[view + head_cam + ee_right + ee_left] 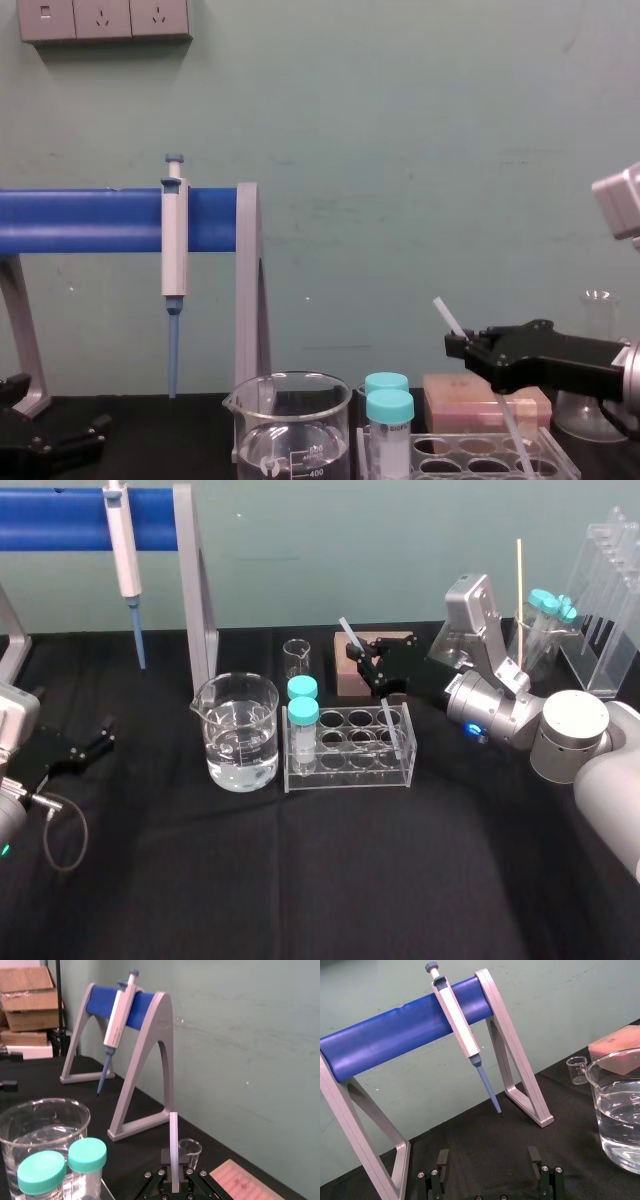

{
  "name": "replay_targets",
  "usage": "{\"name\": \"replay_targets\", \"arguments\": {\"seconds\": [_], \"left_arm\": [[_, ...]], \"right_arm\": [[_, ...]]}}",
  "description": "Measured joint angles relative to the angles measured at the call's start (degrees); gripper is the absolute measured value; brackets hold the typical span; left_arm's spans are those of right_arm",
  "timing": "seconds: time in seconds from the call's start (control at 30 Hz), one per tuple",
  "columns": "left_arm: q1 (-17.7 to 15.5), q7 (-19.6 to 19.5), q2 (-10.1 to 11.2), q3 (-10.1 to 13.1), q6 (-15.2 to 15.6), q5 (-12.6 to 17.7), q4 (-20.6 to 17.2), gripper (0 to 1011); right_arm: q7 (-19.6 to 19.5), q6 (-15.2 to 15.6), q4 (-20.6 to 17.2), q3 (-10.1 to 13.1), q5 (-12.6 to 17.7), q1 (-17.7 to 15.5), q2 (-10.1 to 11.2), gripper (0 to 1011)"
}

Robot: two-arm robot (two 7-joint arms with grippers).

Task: Pick up the stirring rod with one hand, then place it down.

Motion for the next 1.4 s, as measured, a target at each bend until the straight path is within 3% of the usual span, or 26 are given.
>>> {"name": "replay_targets", "arguments": {"seconds": [0.4, 0.77, 1.07, 1.3, 1.4], "left_arm": [[0.0, 0.0, 0.0, 0.0, 0.0, 0.0, 0.0, 1000], [0.0, 0.0, 0.0, 0.0, 0.0, 0.0, 0.0, 1000], [0.0, 0.0, 0.0, 0.0, 0.0, 0.0, 0.0, 1000], [0.0, 0.0, 0.0, 0.0, 0.0, 0.0, 0.0, 1000], [0.0, 0.0, 0.0, 0.0, 0.0, 0.0, 0.0, 1000]], "right_arm": [[-0.9, 1.5, -9.4, 2.5, 2.1, -4.6, 1.4, 68], [-3.3, 0.2, -16.9, 4.3, 3.0, -7.3, 2.5, 68], [-6.1, -3.6, -22.3, 6.0, 2.1, -9.8, 3.5, 68], [-10.5, -8.3, -24.9, 8.2, -0.7, -13.4, 3.3, 67], [-12.3, -9.0, -25.9, 9.0, -1.8, -15.2, 3.1, 68]]}}
